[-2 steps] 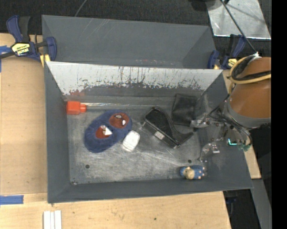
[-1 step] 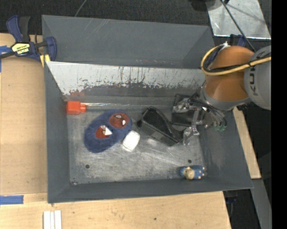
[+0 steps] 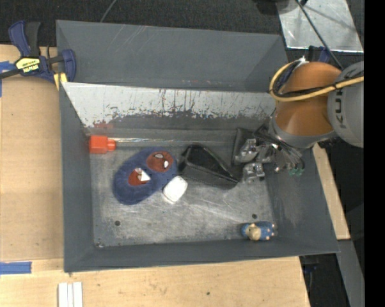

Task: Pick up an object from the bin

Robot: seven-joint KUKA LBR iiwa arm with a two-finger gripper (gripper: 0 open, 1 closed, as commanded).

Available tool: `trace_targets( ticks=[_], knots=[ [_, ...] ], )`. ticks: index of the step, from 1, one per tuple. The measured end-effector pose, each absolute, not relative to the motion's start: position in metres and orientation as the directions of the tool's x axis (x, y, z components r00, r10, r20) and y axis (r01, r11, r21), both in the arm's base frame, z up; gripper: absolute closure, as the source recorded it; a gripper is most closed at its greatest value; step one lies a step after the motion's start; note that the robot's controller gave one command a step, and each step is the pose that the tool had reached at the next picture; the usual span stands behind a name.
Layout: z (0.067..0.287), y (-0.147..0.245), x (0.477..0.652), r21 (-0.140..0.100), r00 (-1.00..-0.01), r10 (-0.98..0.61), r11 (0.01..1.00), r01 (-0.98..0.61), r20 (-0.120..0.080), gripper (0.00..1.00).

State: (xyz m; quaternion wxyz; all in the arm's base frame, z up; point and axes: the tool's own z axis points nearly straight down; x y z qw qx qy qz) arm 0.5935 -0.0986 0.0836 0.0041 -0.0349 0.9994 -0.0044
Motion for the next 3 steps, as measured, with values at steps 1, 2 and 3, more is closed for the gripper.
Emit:
trace_targets(
  ticks=[1,2,3],
  knots=[
    [0.238,-0.115,0.574,-0.005,-0.987,-0.159,0.987,-0.159,-0.012,1.0],
    [0.107,-0.109,0.558,0.002,-0.981,-0.194,0.981,-0.194,0.004,1.0],
    [0.112,-0.109,0.56,-0.001,-0.981,-0.196,0.981,-0.196,-0.003,0.0]
  ],
)
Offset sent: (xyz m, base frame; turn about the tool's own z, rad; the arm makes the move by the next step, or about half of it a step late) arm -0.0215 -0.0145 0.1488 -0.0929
